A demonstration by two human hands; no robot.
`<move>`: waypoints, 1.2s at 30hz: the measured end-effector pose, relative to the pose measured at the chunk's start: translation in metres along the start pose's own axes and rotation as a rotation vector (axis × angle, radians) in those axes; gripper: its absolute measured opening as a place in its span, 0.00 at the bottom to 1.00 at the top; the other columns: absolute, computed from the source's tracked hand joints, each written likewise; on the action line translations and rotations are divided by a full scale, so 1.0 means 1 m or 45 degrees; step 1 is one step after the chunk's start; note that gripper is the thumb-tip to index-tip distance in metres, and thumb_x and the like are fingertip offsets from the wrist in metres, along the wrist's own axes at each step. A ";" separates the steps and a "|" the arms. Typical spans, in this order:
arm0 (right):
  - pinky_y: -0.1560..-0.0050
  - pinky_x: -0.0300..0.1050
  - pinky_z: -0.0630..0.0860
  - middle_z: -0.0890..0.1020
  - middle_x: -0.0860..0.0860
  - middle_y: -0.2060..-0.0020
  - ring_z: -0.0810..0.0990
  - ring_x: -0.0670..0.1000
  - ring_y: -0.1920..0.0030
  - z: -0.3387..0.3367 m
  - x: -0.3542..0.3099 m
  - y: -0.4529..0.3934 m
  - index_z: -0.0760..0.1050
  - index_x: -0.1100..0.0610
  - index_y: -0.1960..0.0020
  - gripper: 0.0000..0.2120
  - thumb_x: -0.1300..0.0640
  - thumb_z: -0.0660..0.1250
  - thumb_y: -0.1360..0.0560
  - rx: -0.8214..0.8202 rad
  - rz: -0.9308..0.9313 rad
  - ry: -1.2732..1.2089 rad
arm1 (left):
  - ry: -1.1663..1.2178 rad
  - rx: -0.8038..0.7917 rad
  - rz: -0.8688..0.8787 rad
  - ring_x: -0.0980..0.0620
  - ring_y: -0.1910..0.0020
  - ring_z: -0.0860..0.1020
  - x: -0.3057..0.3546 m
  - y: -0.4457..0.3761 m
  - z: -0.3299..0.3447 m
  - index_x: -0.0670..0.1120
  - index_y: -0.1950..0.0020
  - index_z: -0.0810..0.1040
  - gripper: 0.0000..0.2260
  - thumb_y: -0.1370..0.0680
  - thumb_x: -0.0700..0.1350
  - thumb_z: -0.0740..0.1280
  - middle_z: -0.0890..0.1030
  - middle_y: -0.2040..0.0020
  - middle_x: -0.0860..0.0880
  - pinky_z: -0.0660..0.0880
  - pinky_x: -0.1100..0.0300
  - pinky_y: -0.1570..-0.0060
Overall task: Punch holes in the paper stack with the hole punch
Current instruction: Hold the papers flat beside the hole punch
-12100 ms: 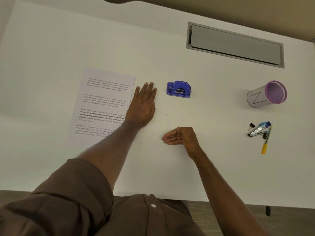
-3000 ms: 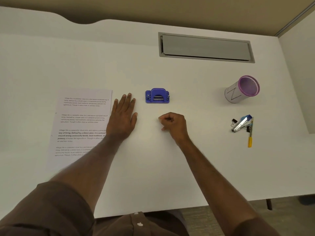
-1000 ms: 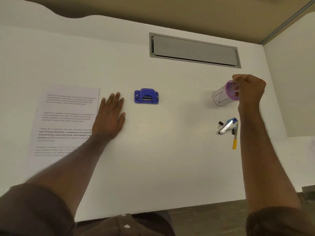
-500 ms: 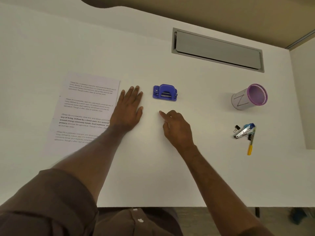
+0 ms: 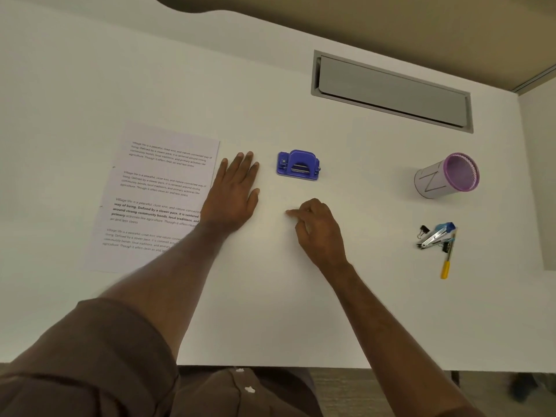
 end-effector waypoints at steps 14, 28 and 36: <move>0.45 0.58 0.80 0.83 0.45 0.67 0.83 0.54 0.61 0.016 0.009 -0.048 0.78 0.56 0.56 0.08 0.65 0.64 0.20 0.306 0.615 -1.311 | -0.026 0.003 0.004 0.43 0.19 0.56 -0.001 -0.001 0.003 0.41 0.21 0.63 0.26 0.18 0.48 0.55 0.59 0.18 0.42 0.50 0.43 0.20; 0.68 0.42 0.76 0.72 0.57 0.72 0.82 0.54 0.70 0.020 0.005 -0.026 0.70 0.62 0.64 0.07 0.64 0.57 0.28 0.010 0.285 -1.009 | -0.046 -0.003 -0.009 0.43 0.18 0.55 0.000 0.000 0.002 0.41 0.20 0.61 0.26 0.17 0.49 0.55 0.59 0.18 0.43 0.50 0.44 0.19; 0.45 0.63 0.80 0.64 0.55 0.70 0.63 0.53 0.71 0.002 0.035 0.006 0.65 0.58 0.67 0.10 0.67 0.54 0.28 0.604 0.621 -1.632 | -0.040 -0.007 -0.006 0.43 0.18 0.56 0.000 -0.001 0.002 0.41 0.20 0.62 0.26 0.17 0.47 0.57 0.59 0.18 0.42 0.51 0.42 0.20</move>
Point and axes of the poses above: each hand's wrist, its own y-axis away from the middle knuckle, its own z-axis out of the palm, x = y × z, the point moved 5 cm from there along -y, towards the middle knuckle
